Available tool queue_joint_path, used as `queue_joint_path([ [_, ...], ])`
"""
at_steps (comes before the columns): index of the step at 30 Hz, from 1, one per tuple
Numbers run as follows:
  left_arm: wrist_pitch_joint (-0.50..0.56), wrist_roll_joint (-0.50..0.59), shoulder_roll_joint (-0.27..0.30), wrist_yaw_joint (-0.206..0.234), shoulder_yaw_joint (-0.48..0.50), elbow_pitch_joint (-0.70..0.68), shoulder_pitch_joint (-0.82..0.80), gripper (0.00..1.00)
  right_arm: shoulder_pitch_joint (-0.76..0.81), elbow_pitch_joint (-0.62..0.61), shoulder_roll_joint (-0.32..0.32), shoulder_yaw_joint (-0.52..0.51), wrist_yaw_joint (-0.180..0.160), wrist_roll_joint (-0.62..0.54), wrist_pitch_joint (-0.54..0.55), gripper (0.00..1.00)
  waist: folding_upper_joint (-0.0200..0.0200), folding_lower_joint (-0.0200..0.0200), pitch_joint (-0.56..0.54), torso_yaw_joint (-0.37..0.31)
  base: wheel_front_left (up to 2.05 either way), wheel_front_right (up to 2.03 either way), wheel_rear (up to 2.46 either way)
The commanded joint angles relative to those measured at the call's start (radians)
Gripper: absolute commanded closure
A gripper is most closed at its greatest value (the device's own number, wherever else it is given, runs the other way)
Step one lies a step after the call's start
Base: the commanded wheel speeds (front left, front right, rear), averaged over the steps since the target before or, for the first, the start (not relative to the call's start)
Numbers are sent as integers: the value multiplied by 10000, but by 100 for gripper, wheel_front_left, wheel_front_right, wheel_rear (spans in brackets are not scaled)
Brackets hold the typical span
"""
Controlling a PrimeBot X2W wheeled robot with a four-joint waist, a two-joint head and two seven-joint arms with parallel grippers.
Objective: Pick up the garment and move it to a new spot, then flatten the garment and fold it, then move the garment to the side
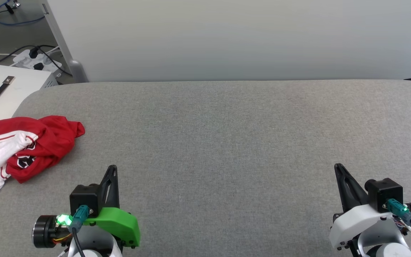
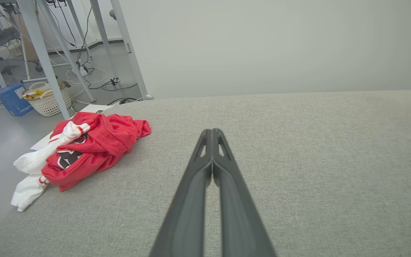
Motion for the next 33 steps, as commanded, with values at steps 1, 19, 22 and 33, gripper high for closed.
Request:
queue_joint_path([
  [1,-9,97,-49,41,3,-22,-174,100,-165,20,-3,14,-9,-99,30,100,0,0,0,0,0,0,0],
  [19,-9,97,-49,41,3,-22,-174,100,-165,20,-3,14,-9,-99,30,100,0,0,0,0,0,0,0],
  [22,-9,97,-49,41,3,-22,-174,100,-165,20,-3,14,-9,-99,30,100,0,0,0,0,0,0,0],
  [33,-9,97,-49,41,3,-22,-174,100,-165,20,-3,14,-9,-99,30,100,0,0,0,0,0,0,0],
])
